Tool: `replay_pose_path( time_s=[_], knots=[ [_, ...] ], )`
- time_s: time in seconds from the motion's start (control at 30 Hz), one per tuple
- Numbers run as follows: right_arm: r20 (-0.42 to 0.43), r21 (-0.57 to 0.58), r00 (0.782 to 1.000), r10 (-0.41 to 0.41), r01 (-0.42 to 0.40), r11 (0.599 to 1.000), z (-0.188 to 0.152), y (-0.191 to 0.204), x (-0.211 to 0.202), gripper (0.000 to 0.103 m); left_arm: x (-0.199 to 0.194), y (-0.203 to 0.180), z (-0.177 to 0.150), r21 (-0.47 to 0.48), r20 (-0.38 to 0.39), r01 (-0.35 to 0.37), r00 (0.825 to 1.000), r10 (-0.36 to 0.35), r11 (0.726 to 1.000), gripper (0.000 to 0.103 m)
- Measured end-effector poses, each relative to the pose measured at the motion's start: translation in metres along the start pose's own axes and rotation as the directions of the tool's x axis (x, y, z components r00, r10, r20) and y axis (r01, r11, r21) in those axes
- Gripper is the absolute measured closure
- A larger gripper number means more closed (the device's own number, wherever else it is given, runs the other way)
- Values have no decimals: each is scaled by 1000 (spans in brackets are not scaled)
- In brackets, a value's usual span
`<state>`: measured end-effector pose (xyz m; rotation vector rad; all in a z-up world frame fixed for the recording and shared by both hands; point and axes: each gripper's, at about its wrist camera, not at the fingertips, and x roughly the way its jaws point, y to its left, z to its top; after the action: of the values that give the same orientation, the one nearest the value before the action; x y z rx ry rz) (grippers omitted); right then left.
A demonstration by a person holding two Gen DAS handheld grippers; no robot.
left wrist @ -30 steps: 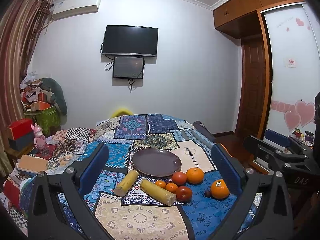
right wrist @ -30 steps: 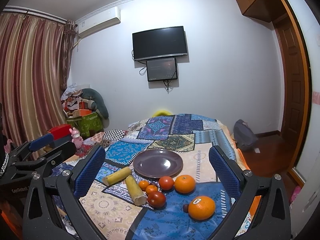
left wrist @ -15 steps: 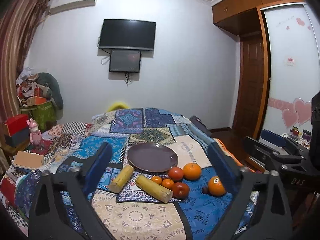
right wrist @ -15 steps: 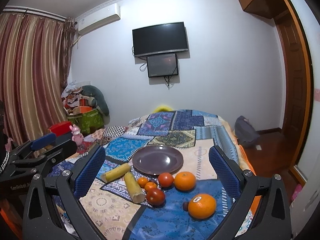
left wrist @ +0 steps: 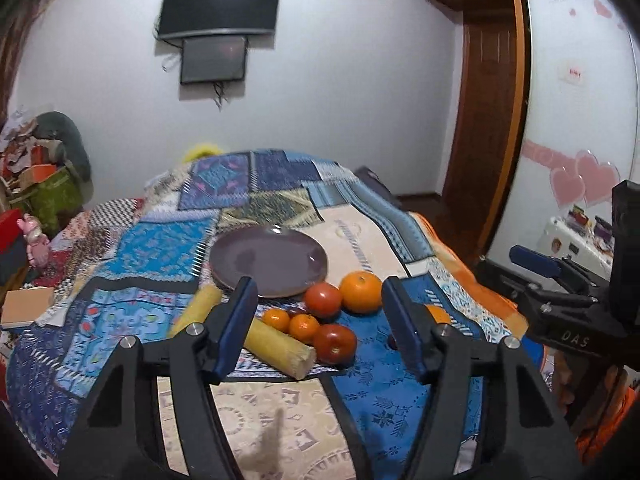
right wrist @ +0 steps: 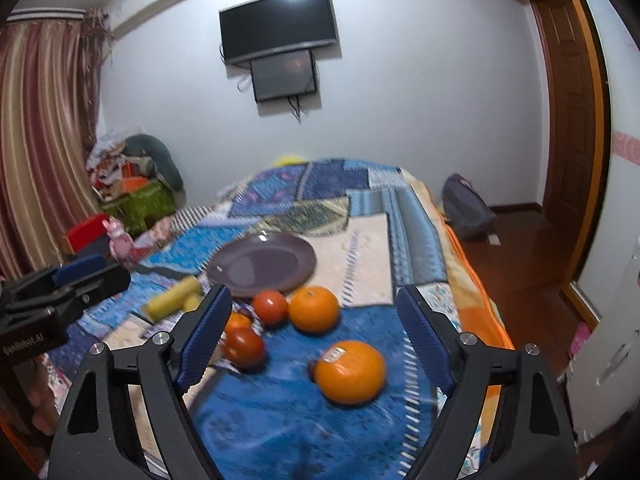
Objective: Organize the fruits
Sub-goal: 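Reach the right gripper to the stickered large orange and close on it, then grasp the other large orange with the left gripper while the right holds the stickered orange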
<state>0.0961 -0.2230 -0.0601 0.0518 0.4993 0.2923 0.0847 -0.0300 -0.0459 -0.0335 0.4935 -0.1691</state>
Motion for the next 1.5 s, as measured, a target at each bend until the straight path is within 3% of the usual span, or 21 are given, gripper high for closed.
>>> replay_pose_path(
  time_s=[0.3, 0.43, 0.9, 1.13, 1.5],
  knots=[
    [-155, 56, 988, 11, -2, 998, -20, -27, 31, 25, 61, -18, -3, 15, -133, 59, 990, -56, 998, 39],
    [-217, 76, 976, 24, -8, 997, -29, -35, 47, 31, 82, -22, -11, 14, -183, 74, 981, -70, 997, 39],
    [-366, 109, 926, 87, -50, 993, -52, -36, 81, 34, 132, -20, -30, -18, -307, 111, 945, -111, 994, 39],
    [-377, 131, 917, 128, -84, 988, -50, -42, 81, 35, 148, -24, -27, -32, -339, 134, 931, -137, 990, 39],
    [-368, 123, 924, 101, -59, 991, -37, -58, 81, 36, 174, -43, -13, -53, -367, 168, 913, -176, 984, 40]
  ],
)
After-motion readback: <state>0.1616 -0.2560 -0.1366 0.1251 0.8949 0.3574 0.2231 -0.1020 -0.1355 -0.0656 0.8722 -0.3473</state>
